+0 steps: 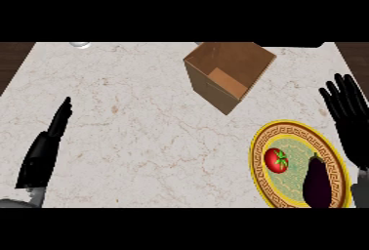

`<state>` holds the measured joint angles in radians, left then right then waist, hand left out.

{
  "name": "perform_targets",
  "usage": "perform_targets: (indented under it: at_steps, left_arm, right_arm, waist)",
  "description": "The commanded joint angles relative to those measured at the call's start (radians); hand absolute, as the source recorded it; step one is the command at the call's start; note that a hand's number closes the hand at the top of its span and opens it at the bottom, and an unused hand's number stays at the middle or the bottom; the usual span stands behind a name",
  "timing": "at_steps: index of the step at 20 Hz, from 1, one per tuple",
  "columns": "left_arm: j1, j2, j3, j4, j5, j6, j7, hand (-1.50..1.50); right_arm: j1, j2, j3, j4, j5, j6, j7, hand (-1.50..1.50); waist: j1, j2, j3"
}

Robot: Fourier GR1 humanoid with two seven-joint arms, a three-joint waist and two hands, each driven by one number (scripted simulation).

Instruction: Pick the tomato from the plate and place it in the cardboard box

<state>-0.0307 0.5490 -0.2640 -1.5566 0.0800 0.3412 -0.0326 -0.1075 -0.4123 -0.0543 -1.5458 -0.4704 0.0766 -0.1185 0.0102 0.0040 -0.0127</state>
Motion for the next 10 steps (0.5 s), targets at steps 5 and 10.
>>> perform_targets:
  at_steps: [5,10]
  left_arm:
    - [-0.008,-0.038,0.041,0.065,0.014,-0.007,0.029,0.00]
    - [-0.029,-0.068,0.036,0.061,0.050,-0.027,0.088,0.00]
  right_arm:
    - [-0.212,0.092,-0.052,0.077,-0.179,0.149,-0.095,-1.50]
    - [-0.084,0.144,-0.031,0.231,0.085,-0.122,-0.134,-1.50]
  waist:
    - [0.010,0.001,0.014]
    - [-0.001,0.004,0.014]
